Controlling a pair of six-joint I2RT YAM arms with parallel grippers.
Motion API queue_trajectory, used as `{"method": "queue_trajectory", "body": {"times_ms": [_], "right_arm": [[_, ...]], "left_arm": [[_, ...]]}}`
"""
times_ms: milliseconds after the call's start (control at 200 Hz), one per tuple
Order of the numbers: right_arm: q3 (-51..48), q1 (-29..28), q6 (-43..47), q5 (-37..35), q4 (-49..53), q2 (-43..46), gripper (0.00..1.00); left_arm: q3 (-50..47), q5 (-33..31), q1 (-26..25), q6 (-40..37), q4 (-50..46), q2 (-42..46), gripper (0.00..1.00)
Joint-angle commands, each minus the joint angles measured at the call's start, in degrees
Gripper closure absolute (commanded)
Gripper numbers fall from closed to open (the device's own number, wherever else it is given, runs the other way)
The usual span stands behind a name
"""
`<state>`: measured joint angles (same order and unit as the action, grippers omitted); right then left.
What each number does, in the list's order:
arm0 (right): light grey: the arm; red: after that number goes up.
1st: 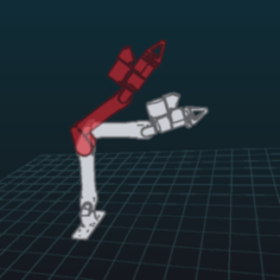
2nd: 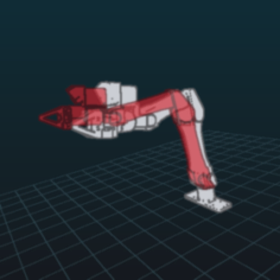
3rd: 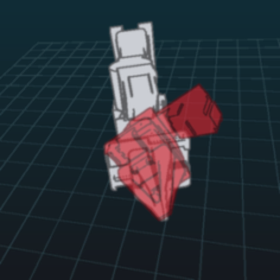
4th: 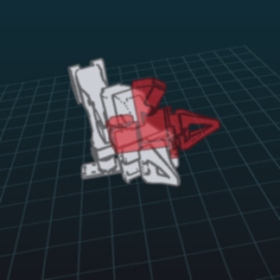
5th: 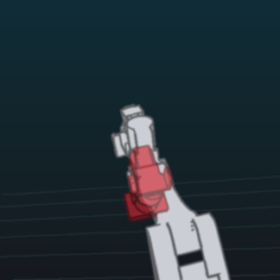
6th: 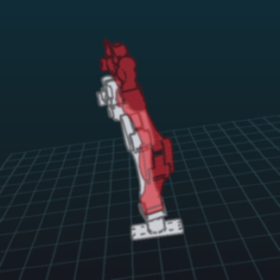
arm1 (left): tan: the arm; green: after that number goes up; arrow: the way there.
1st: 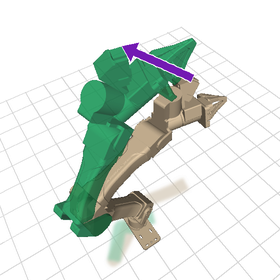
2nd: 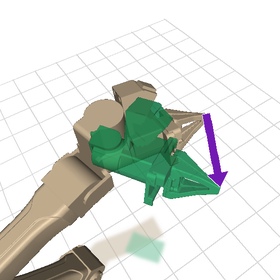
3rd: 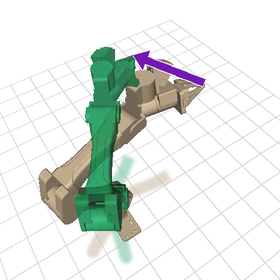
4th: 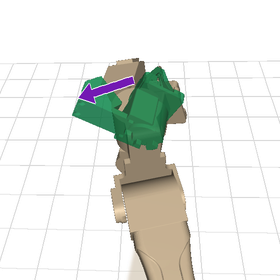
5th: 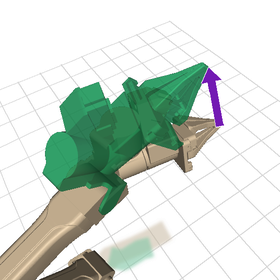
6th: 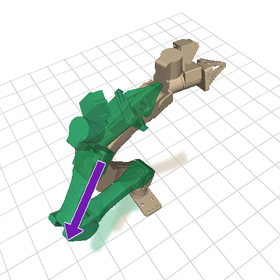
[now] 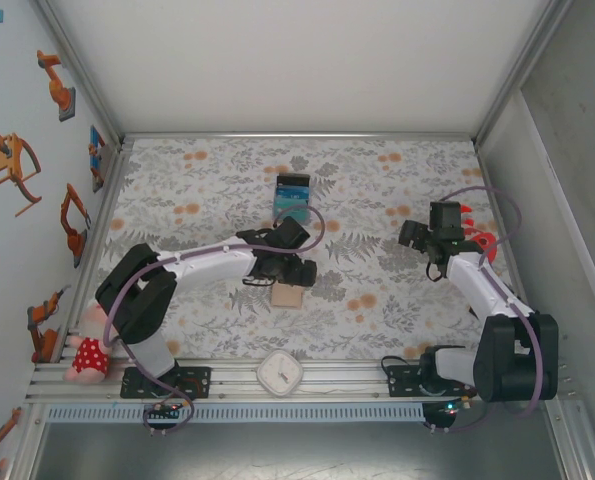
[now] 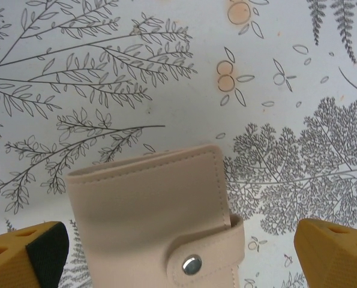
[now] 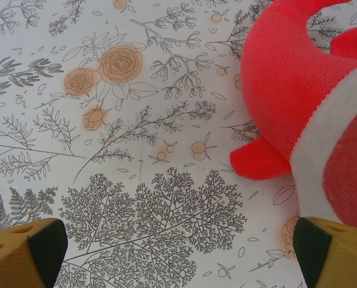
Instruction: Take the credit cards out of the card holder
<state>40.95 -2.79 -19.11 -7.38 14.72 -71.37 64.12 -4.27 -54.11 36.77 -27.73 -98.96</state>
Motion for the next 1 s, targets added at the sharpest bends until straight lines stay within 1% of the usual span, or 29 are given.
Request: {"method": "queue_trajectory", "body": {"times_ms": [0, 185, 386, 571, 791, 881, 992], "right_arm": [[2.0, -0.4, -0.5, 0.2, 1.2, 0.0, 0.03], [1.9, -0.4, -0.9, 0.9, 0.3, -0.5, 0.03], [1.8, -0.4, -1.2, 1.0, 0.0, -1.4, 0.03], [1.8, -0.4, -1.0, 0.6, -0.1, -1.5, 0.03], [2.0, -0.4, -0.8, 0.8, 0.1, -1.4, 0.02], [1.9, -0.4, -0.8, 0.9, 0.1, -1.2, 0.02], [1.6, -0.4, -1.0, 1.1, -0.2, -1.1, 0.02]], "left_arm": [[2.2, -1.9, -1.8, -1.6, -7.1, -0.6, 0.03], [1.4, 0.5, -3.4, -0.5, -7.7, -1.5, 0.03], [0.8, 0.6, -3.7, 0.3, -7.1, -3.3, 0.03], [0.4, -1.9, -3.7, 0.3, -7.1, -4.2, 0.03], [0.5, -5.5, -3.6, 0.4, -9.7, -4.3, 0.03], [0.9, -5.6, -3.6, 0.1, -10.1, -4.9, 0.03], [1.8, -4.2, -3.8, -0.4, -9.6, -6.3, 0.03]]}}
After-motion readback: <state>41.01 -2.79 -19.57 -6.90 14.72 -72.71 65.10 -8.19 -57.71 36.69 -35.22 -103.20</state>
